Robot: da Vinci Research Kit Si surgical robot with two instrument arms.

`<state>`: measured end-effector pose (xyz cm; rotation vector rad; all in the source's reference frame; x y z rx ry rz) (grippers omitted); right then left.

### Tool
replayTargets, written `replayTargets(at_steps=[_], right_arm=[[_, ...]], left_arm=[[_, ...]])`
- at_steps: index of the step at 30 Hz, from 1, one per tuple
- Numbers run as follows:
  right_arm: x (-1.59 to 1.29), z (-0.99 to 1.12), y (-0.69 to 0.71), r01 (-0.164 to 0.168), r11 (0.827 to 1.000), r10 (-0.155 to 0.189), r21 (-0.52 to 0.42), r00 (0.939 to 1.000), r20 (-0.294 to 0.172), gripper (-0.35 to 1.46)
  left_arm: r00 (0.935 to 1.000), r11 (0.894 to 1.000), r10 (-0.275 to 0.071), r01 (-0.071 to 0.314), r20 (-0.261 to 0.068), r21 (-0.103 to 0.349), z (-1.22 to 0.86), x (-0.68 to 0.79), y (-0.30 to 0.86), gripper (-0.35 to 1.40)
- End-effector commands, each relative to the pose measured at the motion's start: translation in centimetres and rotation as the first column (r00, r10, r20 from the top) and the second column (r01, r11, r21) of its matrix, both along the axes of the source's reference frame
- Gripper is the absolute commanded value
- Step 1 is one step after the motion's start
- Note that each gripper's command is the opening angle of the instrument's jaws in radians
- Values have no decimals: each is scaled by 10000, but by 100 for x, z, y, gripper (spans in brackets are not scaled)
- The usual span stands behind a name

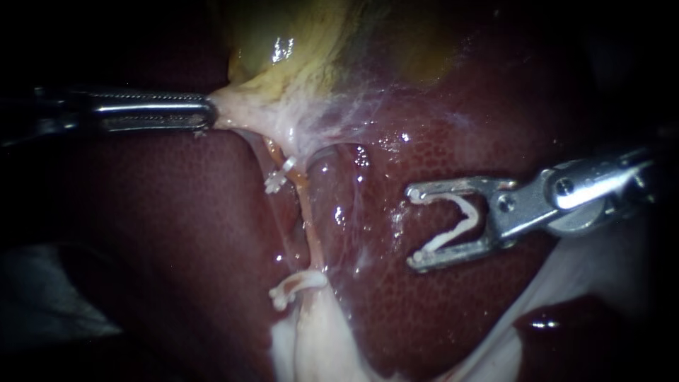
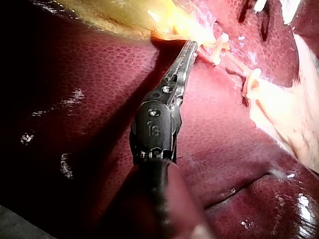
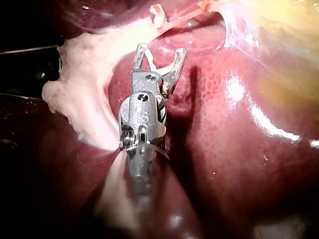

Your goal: Clipping first clip right tube

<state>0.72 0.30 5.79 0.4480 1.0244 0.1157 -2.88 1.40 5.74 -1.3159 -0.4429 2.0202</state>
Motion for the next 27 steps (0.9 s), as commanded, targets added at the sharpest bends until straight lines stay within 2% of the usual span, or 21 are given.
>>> replayTargets(at_steps=[1, 8, 11, 17, 19, 27], right_arm=[[4, 1, -1, -141, 9997, 140, 221, 9999, 48, 50], [33, 17, -6, -806, 9891, 778, 1228, 9966, 276, 50], [42, 25, -7, -1123, 9790, 1067, 1703, 9934, 419, 50], [60, 45, -9, -1524, 9574, 1444, 2453, 9882, 503, 50], [67, 53, -10, -1607, 9512, 1524, 2635, 9870, 517, 50], [95, 90, -23, -1561, 9278, 1529, 3387, 9876, 364, 50]], left_arm=[[10000, 10000, -3, 3, -8, -6, 0, -1, 0, -35], [10000, 10000, -9, 9, -11, -6, 0, -2, 0, -35], [10000, 10000, -13, 13, -14, -6, -1, -3, -1, -35], [10000, 10000, -24, 24, -20, -6, -2, -6, -1, -35], [10000, 10000, -27, 27, -22, -6, -2, -7, -1, -35], [10000, 10000, -30, 30, -24, -6, -4, -8, -2, -35]])
